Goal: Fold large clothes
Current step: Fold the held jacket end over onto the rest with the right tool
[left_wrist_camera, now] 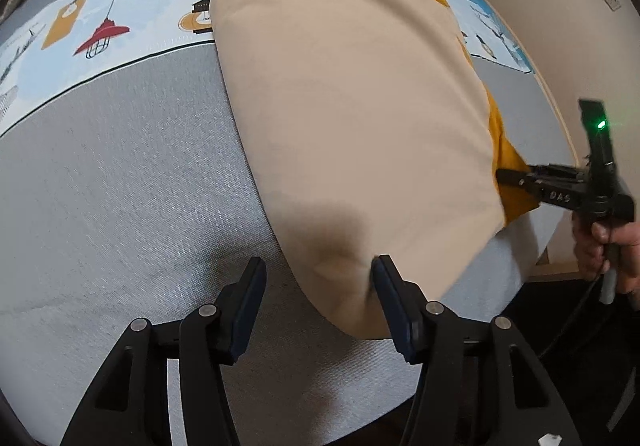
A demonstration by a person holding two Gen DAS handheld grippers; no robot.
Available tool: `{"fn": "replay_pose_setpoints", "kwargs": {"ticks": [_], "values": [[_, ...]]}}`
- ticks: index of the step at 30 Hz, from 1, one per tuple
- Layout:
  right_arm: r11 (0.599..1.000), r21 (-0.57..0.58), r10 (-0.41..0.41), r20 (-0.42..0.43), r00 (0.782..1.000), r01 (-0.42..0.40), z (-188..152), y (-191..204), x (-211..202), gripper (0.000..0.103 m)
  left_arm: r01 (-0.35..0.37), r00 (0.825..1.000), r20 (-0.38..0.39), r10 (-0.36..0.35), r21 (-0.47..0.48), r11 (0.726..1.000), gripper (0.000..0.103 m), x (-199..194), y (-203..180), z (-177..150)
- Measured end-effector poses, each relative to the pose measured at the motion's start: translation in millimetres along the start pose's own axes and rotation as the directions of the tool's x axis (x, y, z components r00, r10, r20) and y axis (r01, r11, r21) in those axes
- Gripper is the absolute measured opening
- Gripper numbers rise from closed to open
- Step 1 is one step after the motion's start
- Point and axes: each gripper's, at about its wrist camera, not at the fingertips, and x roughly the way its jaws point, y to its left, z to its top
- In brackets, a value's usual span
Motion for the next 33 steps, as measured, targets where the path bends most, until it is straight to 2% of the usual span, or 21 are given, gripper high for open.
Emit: {"fn": "replay_pose_setpoints", "kwargs": {"ticks": [1,3,7,9,11,15,17,21,24,25,27,28,31,33], "values": [[1.0,0.023,-0.004,-0.005,1.0,0.004,-2.7,-6.2,2.5,0.048,0.024,1.0,-0.004,-0.024,-0.016,1.0,0.054,-2.4,3.4,2.0],[0.995,0.092,0.028,-0.008,1.0,-0.027,-6.2,-20.3,4.0,0.053,0.058,0.998,0.007,-0.058,-0.056,0.997,0.054,-8.5,11.7,5.8],[0.99,0.128,0.05,0.041,0.998,-0.055,-5.8,-28.1,-5.7,0.053,0.125,0.991,0.073,-0.112,-0.197,0.973,0.054,-17.6,40.1,18.8],[0.984,0.137,0.102,0.103,0.989,-0.115,-1.2,-29.1,-13.8,0.053,0.174,0.983,0.101,-0.152,-0.265,0.949,0.054,-16.2,54.5,26.6],[0.973,0.15,0.156,0.12,0.98,-0.173,4.5,-32.9,-12.4,0.056,0.215,0.975,0.122,-0.186,-0.297,0.93,0.055,-12.8,63.5,33.1],[0.952,0.194,0.23,0.055,0.972,-0.236,14.2,-41.7,11.7,0.056,0.271,0.961,0.143,-0.235,-0.351,0.896,0.066,6.4,77.5,49.5],[0.945,0.201,0.255,0.035,0.966,-0.256,18.2,-44.9,21.6,0.056,0.319,0.947,0.156,-0.28,-0.39,0.864,0.07,21.4,85.5,57.1],[0.942,0.2,0.272,0.02,0.962,-0.27,25.2,-48.4,30.6,0.056,0.385,0.923,0.178,-0.342,-0.415,0.824,0.073,42.9,89.4,66.1],[0.918,0.228,0.328,0.025,0.944,-0.325,25.1,-54.2,35.4,0.04,0.402,0.915,0.199,-0.35,-0.407,0.82,0.071,52.0,88.0,67.8],[0.921,0.222,0.323,0.029,0.946,-0.321,26.1,-54.8,36.4,0.036,0.402,0.915,0.206,-0.346,-0.403,0.822,0.069,52.2,87.2,68.0],[0.925,0.203,0.32,0.04,0.946,-0.322,26.0,-46.4,32.7,0.028,0.376,0.924,0.225,-0.309,-0.384,0.844,0.059,46.6,82.4,68.6],[0.925,0.2,0.321,0.048,0.946,-0.324,28.4,-41.5,29.9,0.024,0.369,0.926,0.23,-0.299,-0.379,0.849,0.056,42.7,80.6,69.3],[0.91,0.225,0.342,0.069,0.937,-0.349,27.7,-41.0,28.9,0.02,0.354,0.928,0.25,-0.278,-0.354,0.865,0.05,23.7,77.2,73.8],[0.884,0.259,0.38,0.083,0.921,-0.388,27.8,-41.9,29.4,0.019,0.345,0.926,0.275,-0.26,-0.328,0.88,0.048,6.2,78.0,76.8]]}}
